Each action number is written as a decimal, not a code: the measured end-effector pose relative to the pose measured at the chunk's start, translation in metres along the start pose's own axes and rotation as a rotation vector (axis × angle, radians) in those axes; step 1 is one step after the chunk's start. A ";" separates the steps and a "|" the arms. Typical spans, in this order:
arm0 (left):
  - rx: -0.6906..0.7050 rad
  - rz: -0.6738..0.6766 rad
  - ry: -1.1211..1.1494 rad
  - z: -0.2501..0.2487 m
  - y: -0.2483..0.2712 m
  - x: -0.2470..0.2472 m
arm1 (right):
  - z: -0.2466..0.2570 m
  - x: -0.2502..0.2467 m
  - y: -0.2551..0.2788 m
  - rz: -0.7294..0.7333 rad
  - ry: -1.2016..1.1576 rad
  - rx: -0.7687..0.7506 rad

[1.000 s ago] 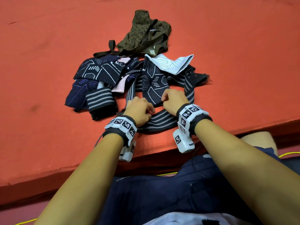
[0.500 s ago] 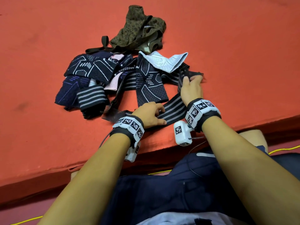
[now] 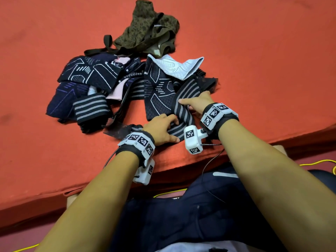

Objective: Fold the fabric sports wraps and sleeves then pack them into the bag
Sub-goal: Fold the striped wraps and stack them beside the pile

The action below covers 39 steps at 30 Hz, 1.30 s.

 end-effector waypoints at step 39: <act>-0.240 -0.623 0.814 0.024 0.016 -0.091 | 0.021 0.030 0.032 0.393 -0.154 -0.125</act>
Point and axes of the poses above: each hand's wrist, its own y-axis away from the middle knuckle, its own x-axis out of the palm, z = x × y, the point moved 9 cm from there along -y, towards the middle knuckle, and after that the axes turned 6 degrees about x, right-handed, at the moved point
